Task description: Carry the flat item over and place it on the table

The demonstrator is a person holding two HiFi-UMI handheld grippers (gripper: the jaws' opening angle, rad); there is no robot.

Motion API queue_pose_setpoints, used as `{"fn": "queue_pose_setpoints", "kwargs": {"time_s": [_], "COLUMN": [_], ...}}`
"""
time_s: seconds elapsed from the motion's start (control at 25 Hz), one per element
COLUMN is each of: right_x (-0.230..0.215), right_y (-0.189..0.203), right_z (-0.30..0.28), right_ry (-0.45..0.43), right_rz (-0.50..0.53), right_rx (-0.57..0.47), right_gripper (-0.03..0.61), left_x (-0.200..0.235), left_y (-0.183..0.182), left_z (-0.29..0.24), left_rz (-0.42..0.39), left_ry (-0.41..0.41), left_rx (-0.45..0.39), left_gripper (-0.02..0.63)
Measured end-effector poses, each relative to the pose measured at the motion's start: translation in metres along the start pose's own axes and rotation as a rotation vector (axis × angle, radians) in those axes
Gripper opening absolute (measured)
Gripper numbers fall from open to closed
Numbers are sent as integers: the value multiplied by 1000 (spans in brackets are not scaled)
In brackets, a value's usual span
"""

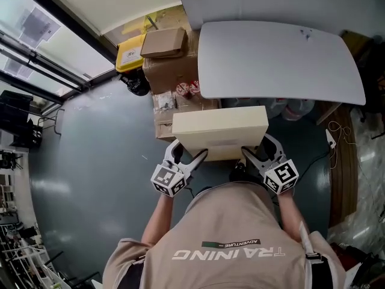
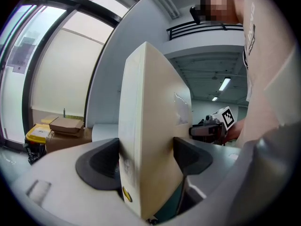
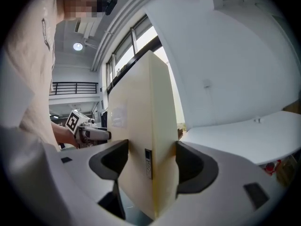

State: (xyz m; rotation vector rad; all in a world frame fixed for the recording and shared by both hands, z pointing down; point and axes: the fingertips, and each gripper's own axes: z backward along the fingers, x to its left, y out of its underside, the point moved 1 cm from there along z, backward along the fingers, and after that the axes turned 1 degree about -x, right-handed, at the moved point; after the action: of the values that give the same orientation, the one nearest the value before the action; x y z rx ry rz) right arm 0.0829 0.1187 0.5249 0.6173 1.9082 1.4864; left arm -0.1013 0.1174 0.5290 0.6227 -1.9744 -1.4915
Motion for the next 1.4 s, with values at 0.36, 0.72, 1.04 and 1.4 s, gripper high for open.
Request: {"fn": "queue_pose_setpoints", "kwargs": {"time_s": [0.36, 0.72, 1.04, 1.4], "right_x": [-96, -129, -131, -137], "right_y": [2, 3, -1, -19], "right_z": [-7, -23, -55, -105], "right_ry": [-4, -18, -46, -11], "right_rz": [-45, -84, -76, -66], "right_rx": [20, 32, 53, 78], "right_gripper": [284, 284, 284, 284], "left_x": [8, 25, 53, 107], "left_y": [-1, 1, 3, -11], "left_z": [-96, -129, -126, -137], "left_rz": [16, 34, 65, 82], "left_ry": [-2, -10, -36, 6], "left_rx": [66, 114, 110, 95], "left_gripper": [342, 342, 344, 344]}}
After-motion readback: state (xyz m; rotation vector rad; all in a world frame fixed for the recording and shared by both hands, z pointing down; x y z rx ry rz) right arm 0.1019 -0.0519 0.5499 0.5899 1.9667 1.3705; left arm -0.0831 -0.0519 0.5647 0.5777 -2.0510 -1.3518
